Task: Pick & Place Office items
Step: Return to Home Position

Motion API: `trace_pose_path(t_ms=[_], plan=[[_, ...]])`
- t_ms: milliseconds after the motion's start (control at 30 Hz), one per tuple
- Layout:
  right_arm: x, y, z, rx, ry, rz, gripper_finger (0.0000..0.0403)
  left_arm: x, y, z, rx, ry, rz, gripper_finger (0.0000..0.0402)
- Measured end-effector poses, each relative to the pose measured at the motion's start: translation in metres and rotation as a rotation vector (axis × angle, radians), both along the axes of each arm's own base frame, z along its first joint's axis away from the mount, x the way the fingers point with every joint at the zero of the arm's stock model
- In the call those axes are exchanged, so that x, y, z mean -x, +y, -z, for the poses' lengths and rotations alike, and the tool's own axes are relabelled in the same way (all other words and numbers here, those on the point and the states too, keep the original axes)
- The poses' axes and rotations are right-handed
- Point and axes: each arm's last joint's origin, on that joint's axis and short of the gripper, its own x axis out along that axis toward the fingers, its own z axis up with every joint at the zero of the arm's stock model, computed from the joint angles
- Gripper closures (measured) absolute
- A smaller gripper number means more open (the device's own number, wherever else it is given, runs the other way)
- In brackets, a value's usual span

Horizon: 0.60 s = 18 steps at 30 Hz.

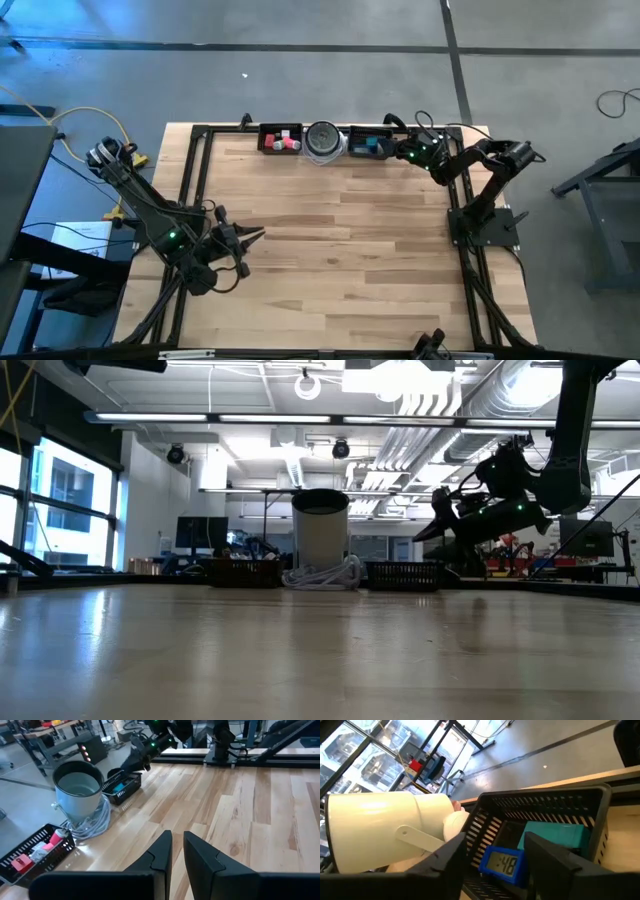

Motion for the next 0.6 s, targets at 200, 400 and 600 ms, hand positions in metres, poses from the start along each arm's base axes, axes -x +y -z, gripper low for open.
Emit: trace_pose_path(t_ms=[200, 400, 600], plan=[[0.000, 0.000, 0.000, 0.006, 0.005, -0.002, 0.0175, 0.000, 0.000, 0.000, 0.003, 0.004, 0.006, 0.0361], [-0.003, 0.001, -0.014, 0.170, -0.058, -0.124, 0.0154, 0.002, 0.003, -0.003, -0.070, -0.057, -0.083, 0.0361], [-0.003, 0.005, -0.038, 0.303, -0.121, -0.218, 0.0168, 0.015, 0.007, -0.010, -0.114, -0.114, -0.120, 0.0361]])
